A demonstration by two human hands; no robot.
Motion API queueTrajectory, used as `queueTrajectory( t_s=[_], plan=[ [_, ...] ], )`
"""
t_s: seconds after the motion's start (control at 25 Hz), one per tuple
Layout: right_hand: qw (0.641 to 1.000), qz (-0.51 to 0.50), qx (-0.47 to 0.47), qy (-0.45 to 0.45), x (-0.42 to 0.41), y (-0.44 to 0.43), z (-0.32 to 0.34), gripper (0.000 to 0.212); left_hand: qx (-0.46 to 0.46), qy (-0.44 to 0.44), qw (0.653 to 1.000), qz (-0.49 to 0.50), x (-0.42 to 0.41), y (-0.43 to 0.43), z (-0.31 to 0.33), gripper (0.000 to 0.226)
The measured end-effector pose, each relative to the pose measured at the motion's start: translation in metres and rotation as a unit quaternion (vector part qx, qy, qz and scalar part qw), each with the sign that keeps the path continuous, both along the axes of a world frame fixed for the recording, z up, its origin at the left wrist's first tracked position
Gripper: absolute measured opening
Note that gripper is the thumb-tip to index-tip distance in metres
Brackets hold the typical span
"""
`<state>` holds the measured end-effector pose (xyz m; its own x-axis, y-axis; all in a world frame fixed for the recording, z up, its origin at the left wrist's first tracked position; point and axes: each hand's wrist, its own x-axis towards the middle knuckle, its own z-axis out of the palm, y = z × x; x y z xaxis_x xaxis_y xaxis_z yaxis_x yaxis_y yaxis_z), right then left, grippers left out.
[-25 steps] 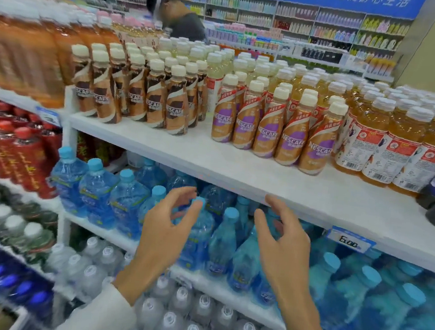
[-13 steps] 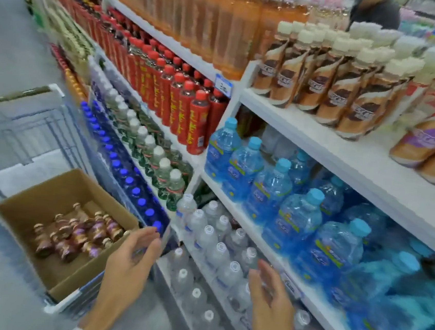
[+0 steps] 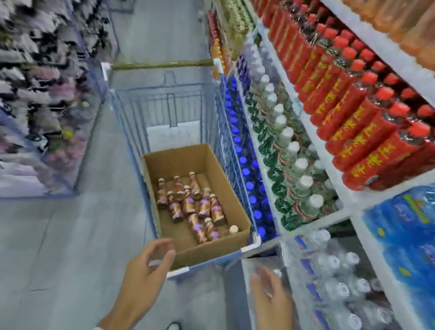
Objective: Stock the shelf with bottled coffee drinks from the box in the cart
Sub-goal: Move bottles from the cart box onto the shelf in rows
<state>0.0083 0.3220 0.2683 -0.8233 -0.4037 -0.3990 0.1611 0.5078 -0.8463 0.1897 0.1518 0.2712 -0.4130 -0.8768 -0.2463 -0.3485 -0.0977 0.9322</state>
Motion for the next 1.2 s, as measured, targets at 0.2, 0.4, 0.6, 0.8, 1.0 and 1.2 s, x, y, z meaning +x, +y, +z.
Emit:
queueTrajectory(
  t_s=[0.2,0.4,0.6,0.8,1.0,1.2],
  plan=[
    [0.995,0.083,0.031,-0.043,-0.006,-0.062,-0.012,0.032,0.021,-0.027,0.999,0.029,-0.005,-0.031,-0.015,0.014],
    [0.983,0.160,0.071,-0.048,-0.044,-0.107,-0.035,0.037,0.043,-0.073,0.996,0.023,-0.045,-0.063,-0.048,0.015],
    [0.979,0.174,0.070,-0.078,-0.111,-0.151,-0.060,0.038,0.072,-0.165,0.982,-0.048,-0.112,-0.113,-0.099,0.021],
    [0.971,0.177,0.111,-0.113,-0.159,-0.184,-0.090,0.032,0.103,-0.252,0.953,-0.130,-0.179,-0.173,-0.179,0.037],
    [0.967,0.160,0.134,-0.144,-0.173,-0.202,-0.120,0.026,0.095,-0.394,0.852,-0.331,-0.212,-0.207,-0.288,0.062],
    [0.963,0.158,0.145,-0.166,-0.177,-0.207,-0.144,0.025,-0.074,-0.468,0.732,-0.490,-0.221,-0.214,-0.366,0.062]
  ],
)
